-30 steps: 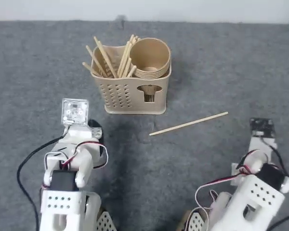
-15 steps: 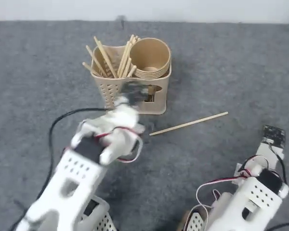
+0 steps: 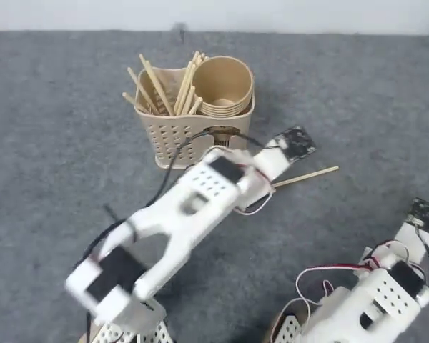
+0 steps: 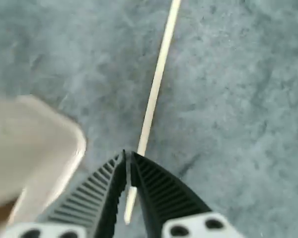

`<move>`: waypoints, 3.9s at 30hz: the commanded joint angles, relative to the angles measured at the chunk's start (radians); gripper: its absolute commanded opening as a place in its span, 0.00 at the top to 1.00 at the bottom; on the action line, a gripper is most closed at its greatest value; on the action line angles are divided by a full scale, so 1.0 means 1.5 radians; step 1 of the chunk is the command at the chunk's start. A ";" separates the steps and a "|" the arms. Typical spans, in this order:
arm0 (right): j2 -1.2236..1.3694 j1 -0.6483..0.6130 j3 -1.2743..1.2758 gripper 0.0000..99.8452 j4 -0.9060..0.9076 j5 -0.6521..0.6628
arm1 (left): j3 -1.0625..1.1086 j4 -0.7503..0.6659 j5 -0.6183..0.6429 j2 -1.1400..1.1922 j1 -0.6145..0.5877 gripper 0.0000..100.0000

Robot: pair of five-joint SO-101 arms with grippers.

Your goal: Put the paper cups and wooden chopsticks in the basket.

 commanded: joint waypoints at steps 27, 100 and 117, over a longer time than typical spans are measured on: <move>0.007 -0.022 0.005 0.99 -0.020 -0.001 | -0.672 0.371 -0.097 0.493 0.000 0.85; 0.006 -0.046 0.014 0.99 -0.025 -0.005 | 0.078 0.187 -0.021 -0.646 0.069 0.99; 0.006 -0.046 0.014 0.99 -0.026 -0.006 | 0.254 -0.360 0.247 -0.846 -0.319 0.99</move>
